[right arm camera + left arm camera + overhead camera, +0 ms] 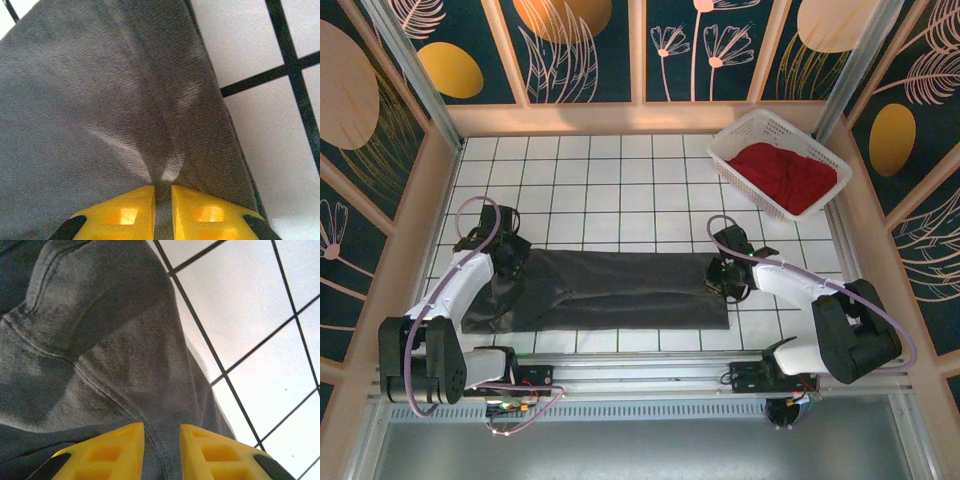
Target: Fold and stack the t-shirts
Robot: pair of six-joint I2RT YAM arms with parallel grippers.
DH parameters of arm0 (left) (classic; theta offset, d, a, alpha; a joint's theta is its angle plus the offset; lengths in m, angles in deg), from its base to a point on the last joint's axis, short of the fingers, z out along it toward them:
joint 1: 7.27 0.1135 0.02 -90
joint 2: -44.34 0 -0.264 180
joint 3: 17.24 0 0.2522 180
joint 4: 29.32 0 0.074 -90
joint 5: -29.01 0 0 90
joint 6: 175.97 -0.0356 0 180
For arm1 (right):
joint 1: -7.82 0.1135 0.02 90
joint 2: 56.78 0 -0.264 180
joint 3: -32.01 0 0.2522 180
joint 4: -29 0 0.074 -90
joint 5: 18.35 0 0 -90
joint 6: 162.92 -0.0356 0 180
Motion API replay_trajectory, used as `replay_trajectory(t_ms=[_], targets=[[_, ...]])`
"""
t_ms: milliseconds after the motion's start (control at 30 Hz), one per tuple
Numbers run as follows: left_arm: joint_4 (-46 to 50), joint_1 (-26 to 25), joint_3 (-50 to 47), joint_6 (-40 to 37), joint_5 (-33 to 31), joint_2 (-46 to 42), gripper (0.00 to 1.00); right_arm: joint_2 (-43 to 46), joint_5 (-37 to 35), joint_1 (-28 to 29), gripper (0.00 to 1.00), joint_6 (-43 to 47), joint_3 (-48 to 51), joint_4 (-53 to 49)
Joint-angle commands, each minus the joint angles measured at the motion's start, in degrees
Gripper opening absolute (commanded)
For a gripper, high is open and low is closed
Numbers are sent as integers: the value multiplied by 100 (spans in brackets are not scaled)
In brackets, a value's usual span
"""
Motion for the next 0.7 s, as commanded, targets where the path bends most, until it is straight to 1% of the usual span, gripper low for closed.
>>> replay_trajectory(t_ms=[0, 167, 267, 367, 467, 600, 667], targets=[[-195, -9, 75, -262, 202, 157, 26, 66, -271, -58, 21, 219, -368, -269], [-274, -9, 330, -371, 282, 542, 27, 65, -476, 136, 25, 261, -818, -228], [-481, -9, 368, -392, 457, 820, 27, -321, -387, 279, 25, 227, -934, -72], [-446, -9, 430, -494, 378, 1138, 27, -761, -315, 365, 25, 143, -995, 136], [-441, 0, 435, -633, 382, 1529, 27, -1156, -303, 241, 24, 98, -1072, 248], [-687, 138, 475, -735, 808, 2217, 27, -1738, -433, -127, 24, 286, -1430, 135], [-869, 201, 668, -774, 959, 2570, 27, -2091, -428, -369, 23, 453, -1681, 116]])
